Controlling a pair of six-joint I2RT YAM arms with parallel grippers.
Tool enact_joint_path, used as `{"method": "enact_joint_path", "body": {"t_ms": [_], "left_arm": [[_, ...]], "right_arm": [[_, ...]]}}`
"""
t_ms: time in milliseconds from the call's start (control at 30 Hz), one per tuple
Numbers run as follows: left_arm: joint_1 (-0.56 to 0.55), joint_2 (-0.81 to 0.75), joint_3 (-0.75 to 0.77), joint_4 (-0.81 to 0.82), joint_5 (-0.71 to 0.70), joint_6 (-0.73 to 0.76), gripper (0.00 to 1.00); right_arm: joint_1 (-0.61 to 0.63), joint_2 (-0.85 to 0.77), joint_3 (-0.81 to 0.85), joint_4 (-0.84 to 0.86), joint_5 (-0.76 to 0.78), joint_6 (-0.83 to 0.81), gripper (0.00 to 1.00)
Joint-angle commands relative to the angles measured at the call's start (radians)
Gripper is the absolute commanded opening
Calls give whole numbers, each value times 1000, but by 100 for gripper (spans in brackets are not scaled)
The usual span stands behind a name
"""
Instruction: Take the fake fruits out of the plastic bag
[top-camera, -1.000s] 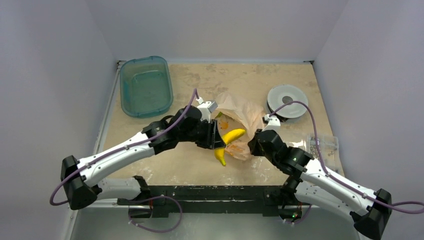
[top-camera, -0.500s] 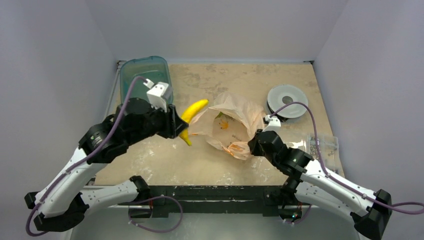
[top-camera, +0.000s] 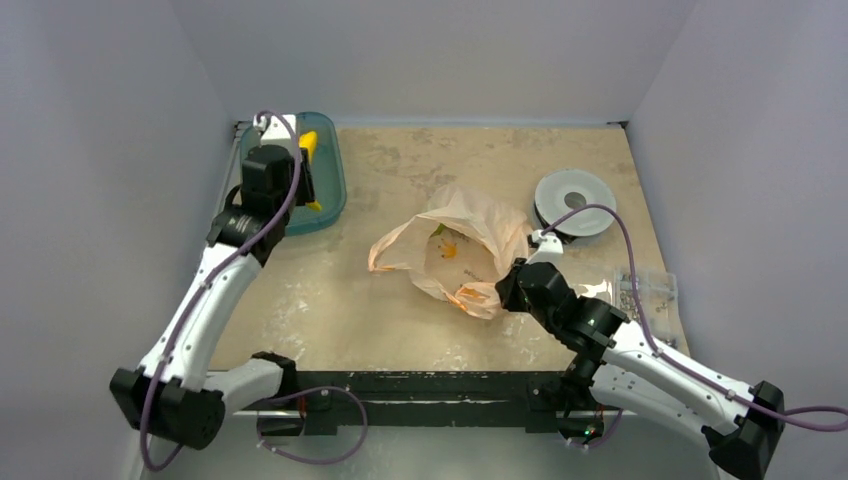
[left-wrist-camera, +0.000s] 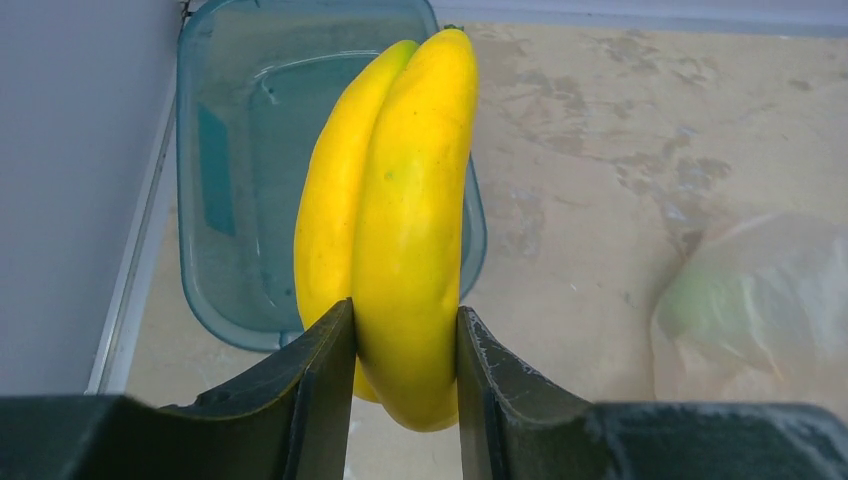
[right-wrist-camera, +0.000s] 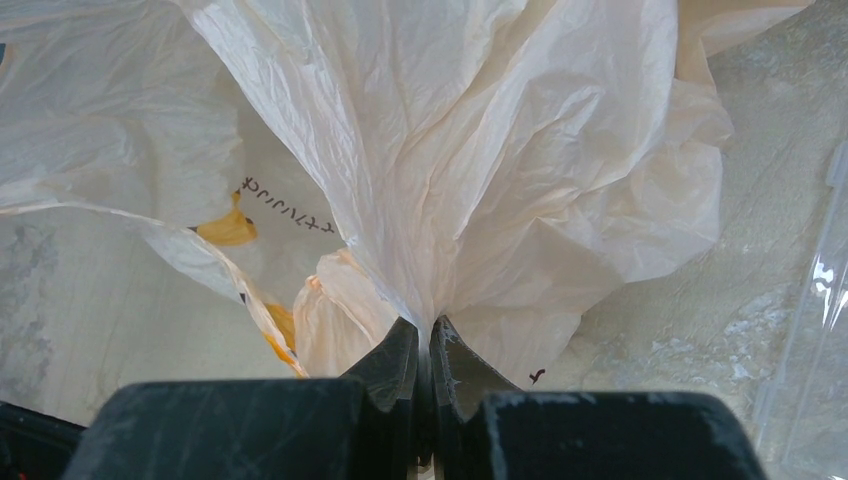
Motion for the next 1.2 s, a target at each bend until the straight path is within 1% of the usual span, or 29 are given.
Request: {"method": "enact_joint_path", "body": {"t_ms": [0,67,100,167,233,333,533,600,633,733,767,800,867,967,1000,1033,1100,1167], "left_arm": [[177,174,24,285,180,-46,0],[236,291,70,329,271,-69,0],[259,349,121,336,307,-76,0],[296,488,205,319,397,-87,0],[321,613,286,293,453,-109,0],[331,754,341,311,517,-140,0],[331,899,424,286,533,-123,0],[331,925,436,261,524,-125,0],[353,935,441,248,520,-130,0],[368,957,465,185,488,-166,0],[374,960,466,176,492,-181,2],[379,965,476,154,502,-194,8],[393,987,519,71,507,-221,23],[403,990,534,12,505,-237,38],[405,979,530,2,501,-235,47],[406,964,527,-10,490,-232,53],[410,923,511,-15,497,-219,61],[414,876,508,-40,501,-213,73]], "right_arm": [[1,3,8,19,-9,-17,0],[2,2,14,19,-13,-21,0],[2,2,15,19,-15,-23,0],[2,0,16,17,-18,-24,0],[2,-2,18,14,-19,-24,0],[2,-5,18,7,-18,-19,0],[2,-23,21,-10,-10,-10,0],[2,-30,17,-14,-6,-10,0],[2,-34,15,-14,-5,-10,0],[2,-34,14,-12,-6,-8,0],[1,-34,14,-10,-9,-8,0],[2,-33,14,-7,-12,-8,0],[2,-30,14,-2,-19,-8,0],[2,-24,11,8,-30,-9,0],[2,-22,11,11,-33,-10,0],[2,-20,13,12,-35,-9,0],[2,-18,14,14,-36,-11,0],[2,-21,16,15,-37,-13,0]]}}
